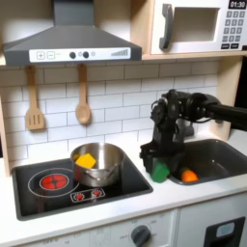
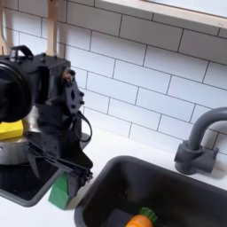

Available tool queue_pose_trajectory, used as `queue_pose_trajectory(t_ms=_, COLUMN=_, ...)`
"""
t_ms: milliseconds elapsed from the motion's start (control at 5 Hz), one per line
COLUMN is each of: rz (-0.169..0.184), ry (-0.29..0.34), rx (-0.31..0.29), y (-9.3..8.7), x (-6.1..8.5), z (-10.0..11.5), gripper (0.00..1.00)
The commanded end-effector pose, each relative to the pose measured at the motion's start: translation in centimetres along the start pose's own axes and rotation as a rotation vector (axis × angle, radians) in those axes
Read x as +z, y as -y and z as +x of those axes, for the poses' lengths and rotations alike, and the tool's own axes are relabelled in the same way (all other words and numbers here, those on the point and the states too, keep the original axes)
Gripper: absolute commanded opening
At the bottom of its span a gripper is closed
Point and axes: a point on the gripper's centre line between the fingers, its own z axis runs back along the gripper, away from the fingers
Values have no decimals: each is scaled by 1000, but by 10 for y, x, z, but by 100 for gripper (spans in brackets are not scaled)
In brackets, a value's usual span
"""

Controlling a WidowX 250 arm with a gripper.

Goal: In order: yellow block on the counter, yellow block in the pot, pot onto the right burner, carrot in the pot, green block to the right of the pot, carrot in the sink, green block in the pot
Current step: 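Put the green block in the pot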

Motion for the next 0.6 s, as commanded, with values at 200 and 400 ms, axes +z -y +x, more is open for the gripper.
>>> queue_pose_trajectory(t_ms=200, rz=-6, ry=-5, rx=-43, y=4, x=-7, z=4, gripper=100)
queue_pose_trajectory(t_ms=400, rz=-6, ry=-6, rx=-50, y=6, x=-10, z=5, gripper=100)
